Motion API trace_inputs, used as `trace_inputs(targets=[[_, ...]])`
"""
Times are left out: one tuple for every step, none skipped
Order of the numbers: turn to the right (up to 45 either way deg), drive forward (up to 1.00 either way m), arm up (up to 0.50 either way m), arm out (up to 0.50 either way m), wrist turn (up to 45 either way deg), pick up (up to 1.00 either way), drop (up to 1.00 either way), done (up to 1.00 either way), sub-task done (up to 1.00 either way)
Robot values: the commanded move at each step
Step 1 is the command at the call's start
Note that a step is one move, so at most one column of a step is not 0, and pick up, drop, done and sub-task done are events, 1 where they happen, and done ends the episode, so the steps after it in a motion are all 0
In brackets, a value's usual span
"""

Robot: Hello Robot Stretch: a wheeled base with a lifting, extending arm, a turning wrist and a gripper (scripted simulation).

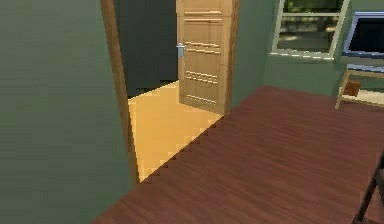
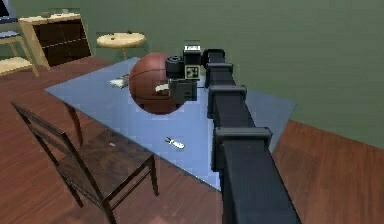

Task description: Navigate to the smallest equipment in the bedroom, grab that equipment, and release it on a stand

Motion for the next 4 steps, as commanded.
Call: trace_inputs(targets=[[0.0, 0.00, 0.00, 0.00, -45.0, 0.00, 0.00, 0.00, 0.00], [0.0, 0.00, 0.00, 0.00, -45.0, 0.00, 0.00, 0.00, 0.00], [0.0, 0.00, 0.00, 0.00, -30.0, 0.00, 0.00, 0.00, 0.00], [0.0, 0.00, 0.00, -0.30, 0.0, 0.00, 0.00, 0.00, 0.00]])
